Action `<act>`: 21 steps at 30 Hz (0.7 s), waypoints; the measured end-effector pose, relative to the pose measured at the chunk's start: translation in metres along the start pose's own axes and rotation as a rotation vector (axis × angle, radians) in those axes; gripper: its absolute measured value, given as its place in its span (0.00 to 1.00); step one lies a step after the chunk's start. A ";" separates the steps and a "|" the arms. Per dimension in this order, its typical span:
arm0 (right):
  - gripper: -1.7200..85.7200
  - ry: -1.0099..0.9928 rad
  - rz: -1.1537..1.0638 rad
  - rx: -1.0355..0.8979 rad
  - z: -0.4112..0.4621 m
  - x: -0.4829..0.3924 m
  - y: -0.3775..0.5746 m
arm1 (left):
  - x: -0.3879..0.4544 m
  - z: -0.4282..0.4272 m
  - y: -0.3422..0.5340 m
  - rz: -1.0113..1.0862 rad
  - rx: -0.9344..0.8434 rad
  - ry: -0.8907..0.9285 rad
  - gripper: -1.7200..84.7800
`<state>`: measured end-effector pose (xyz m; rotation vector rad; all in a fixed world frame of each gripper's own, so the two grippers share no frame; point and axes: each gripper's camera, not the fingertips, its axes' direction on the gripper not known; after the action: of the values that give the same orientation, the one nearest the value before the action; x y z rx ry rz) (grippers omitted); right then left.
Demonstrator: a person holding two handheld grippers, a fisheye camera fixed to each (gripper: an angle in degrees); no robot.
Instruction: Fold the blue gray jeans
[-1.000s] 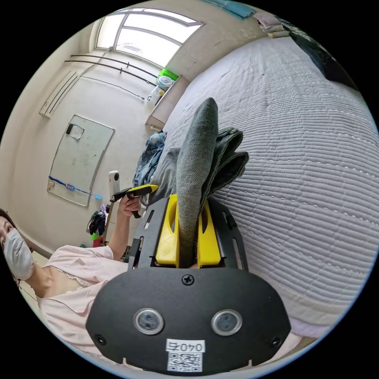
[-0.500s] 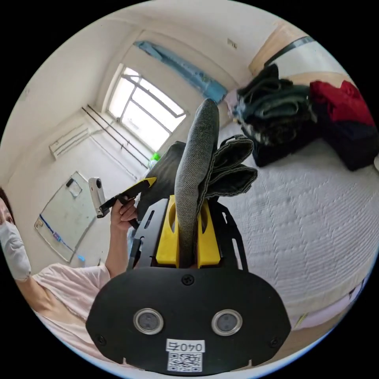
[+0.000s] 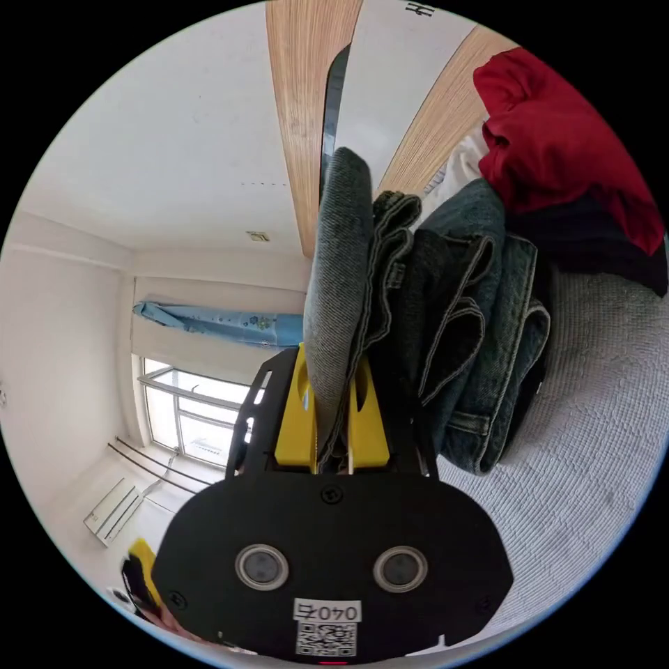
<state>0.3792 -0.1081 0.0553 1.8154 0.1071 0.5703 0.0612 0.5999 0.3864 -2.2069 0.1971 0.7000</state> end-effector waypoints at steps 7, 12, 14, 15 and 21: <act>0.14 -0.095 -0.030 -0.156 -0.024 -0.019 -0.008 | -0.029 -0.041 0.160 -0.040 -0.291 0.047 0.01; 0.14 -0.031 -0.433 -0.250 -0.112 -0.070 0.049 | -0.036 -0.078 0.242 -0.058 -0.453 -0.053 0.01; 0.10 -0.026 -0.702 -0.298 -0.170 -0.082 0.116 | -0.042 -0.097 0.270 -0.105 -0.492 -0.087 0.01; 0.08 -0.035 -0.761 -0.321 -0.183 -0.081 0.134 | -0.047 -0.110 0.289 -0.155 -0.516 -0.132 0.01; 0.01 0.055 -1.003 -0.701 -0.247 -0.039 0.284 | -0.059 -0.173 0.360 -0.347 -0.611 -0.293 0.01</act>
<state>0.1779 0.0027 0.3564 0.8800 0.7128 -0.0808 -0.0429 0.2259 0.2762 -2.5645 -0.6105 0.9589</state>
